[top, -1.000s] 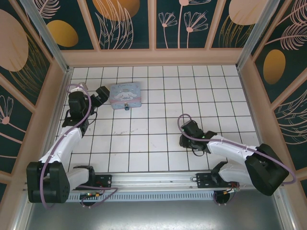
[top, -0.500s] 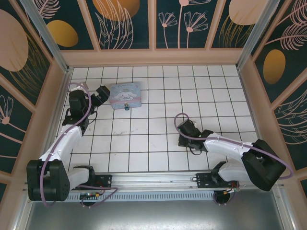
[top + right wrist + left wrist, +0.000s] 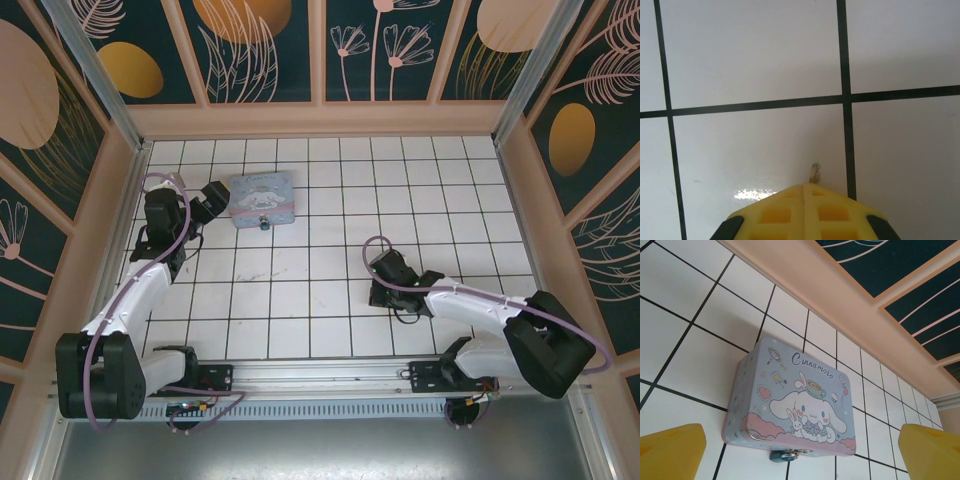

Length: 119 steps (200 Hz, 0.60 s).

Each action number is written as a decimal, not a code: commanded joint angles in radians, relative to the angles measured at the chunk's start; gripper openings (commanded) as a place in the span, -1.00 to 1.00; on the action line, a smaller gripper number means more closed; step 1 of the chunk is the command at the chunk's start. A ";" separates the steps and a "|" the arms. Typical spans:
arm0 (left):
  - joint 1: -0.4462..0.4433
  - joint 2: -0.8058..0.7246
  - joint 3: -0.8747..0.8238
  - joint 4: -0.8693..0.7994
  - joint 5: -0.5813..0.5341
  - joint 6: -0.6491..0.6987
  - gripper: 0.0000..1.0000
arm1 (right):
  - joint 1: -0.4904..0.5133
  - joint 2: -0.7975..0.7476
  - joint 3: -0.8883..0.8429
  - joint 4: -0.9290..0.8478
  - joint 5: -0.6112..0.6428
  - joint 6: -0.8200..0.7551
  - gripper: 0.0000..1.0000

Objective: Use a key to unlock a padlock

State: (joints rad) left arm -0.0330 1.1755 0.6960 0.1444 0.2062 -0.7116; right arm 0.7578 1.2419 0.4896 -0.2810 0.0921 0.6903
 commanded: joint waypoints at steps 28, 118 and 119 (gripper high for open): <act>-0.005 -0.002 0.002 -0.017 0.034 0.004 0.98 | 0.011 -0.071 0.074 -0.054 -0.043 0.006 -1.00; -0.042 -0.023 -0.083 0.078 0.177 -0.162 0.97 | 0.011 -0.074 0.144 0.025 -0.073 0.022 -1.00; -0.044 -0.024 -0.085 0.082 0.180 -0.167 0.97 | 0.011 -0.074 0.147 0.026 -0.072 0.022 -1.00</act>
State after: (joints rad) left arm -0.0490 1.1751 0.6529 0.1593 0.3069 -0.7803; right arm 0.7612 1.1805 0.5808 -0.2958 0.0399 0.6945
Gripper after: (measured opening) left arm 0.986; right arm 0.050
